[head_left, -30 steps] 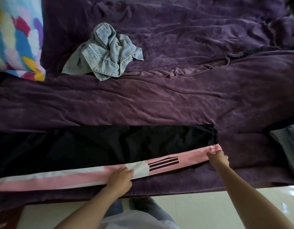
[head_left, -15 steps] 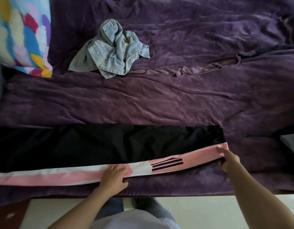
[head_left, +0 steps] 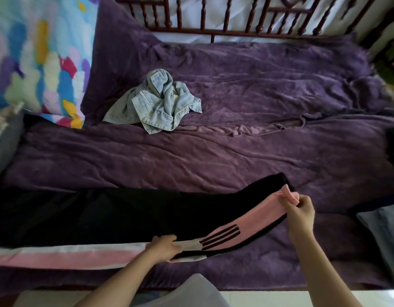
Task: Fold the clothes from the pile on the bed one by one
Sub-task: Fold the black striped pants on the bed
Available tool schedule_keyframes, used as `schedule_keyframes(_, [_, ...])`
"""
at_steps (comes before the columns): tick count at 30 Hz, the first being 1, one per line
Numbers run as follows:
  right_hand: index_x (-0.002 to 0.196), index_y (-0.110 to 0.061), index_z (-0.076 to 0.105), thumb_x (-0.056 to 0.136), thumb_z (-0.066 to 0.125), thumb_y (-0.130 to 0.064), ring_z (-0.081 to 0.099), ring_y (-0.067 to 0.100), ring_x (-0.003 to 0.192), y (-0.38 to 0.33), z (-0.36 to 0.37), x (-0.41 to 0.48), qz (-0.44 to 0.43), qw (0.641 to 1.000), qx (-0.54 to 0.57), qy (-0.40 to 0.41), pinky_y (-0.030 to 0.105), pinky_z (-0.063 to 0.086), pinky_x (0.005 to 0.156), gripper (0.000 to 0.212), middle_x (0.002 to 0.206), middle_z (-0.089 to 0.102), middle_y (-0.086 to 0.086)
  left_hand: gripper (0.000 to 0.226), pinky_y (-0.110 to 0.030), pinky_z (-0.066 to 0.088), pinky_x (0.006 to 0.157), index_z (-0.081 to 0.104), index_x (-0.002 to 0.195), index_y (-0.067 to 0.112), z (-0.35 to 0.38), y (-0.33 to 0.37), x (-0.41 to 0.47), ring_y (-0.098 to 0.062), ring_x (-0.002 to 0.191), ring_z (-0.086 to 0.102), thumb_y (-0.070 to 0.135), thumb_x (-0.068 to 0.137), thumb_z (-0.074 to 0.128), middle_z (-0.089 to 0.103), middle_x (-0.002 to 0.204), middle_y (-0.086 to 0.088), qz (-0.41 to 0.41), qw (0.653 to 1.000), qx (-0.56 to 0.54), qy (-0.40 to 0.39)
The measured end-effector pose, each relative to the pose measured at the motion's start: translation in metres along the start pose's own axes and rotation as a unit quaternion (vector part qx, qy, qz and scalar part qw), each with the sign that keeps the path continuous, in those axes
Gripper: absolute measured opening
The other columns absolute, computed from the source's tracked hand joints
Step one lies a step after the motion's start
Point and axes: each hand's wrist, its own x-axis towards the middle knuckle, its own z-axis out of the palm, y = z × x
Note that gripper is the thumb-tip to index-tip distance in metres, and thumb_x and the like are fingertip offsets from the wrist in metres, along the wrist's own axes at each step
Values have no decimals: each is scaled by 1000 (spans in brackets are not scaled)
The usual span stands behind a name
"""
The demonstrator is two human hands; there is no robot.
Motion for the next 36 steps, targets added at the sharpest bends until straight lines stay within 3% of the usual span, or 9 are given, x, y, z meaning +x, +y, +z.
schedule_keyframes(3, [71,-18,46,74,71,6,44,-3,53,-28,27,-39,-106,990,-28,-86,9,36,50,35,65,48,-3,38,-26,35,99,50,130,19,-22,30,-10,-15,119,48,33,96,48,49,138,-5,71,956,-282,27])
schedule_keyframes(6, [69,-24,43,72,73,6,47,-7,54,-35,64,-89,-146,971,-50,-183,12,37,53,43,62,52,-12,40,-37,42,88,53,118,20,-46,58,-23,-20,100,58,48,94,37,61,115,-6,73,782,-617,-51])
schedule_keyframes(11, [85,-37,42,75,74,-7,59,3,83,-15,103,-156,-187,905,-160,-347,16,43,69,45,88,60,-14,57,-38,50,80,63,114,15,-63,51,-33,-26,93,64,60,84,43,69,106,-10,92,686,-715,-100])
schedule_keyframes(14, [132,-21,46,80,67,-10,43,0,118,1,105,-178,-223,835,-212,-456,3,29,92,58,129,44,-16,39,-30,52,65,63,109,8,-59,27,-39,-21,74,65,36,83,62,69,83,-7,71,722,-687,-42])
schedule_keyframes(19, [137,-18,44,87,60,-6,30,0,130,24,95,-187,-209,834,-207,-467,-1,18,101,54,138,30,-17,28,-17,50,49,60,108,-6,-49,-7,-35,-19,65,61,-14,81,55,64,70,-7,9,784,-594,180])
schedule_keyframes(22, [134,-18,49,91,58,-12,31,11,135,41,91,-171,-172,856,-266,-409,11,24,105,44,145,33,-9,39,-28,49,80,54,120,-1,-59,-35,-25,-33,99,61,-12,83,55,65,97,-15,7,763,-606,225])
schedule_keyframes(25, [136,-21,47,93,54,-21,27,19,138,62,88,-153,-128,836,-379,-376,27,27,110,44,151,29,0,69,-36,34,107,27,145,9,-56,-67,-16,-31,131,41,10,87,64,40,143,-19,-44,839,-494,223])
schedule_keyframes(30, [142,-17,35,96,48,-27,36,31,130,92,91,-134,32,832,-439,-339,40,37,107,49,145,34,11,75,-35,34,107,25,147,10,-27,-82,-13,-30,132,39,18,85,66,36,145,-17,-48,955,-195,218])
schedule_keyframes(36, [135,0,39,88,60,-12,55,36,108,103,114,-121,194,913,-242,-264,38,45,86,52,121,56,22,56,-32,33,104,36,143,17,-16,-77,-12,-32,127,41,12,90,54,41,138,-16,-67,961,-97,250])
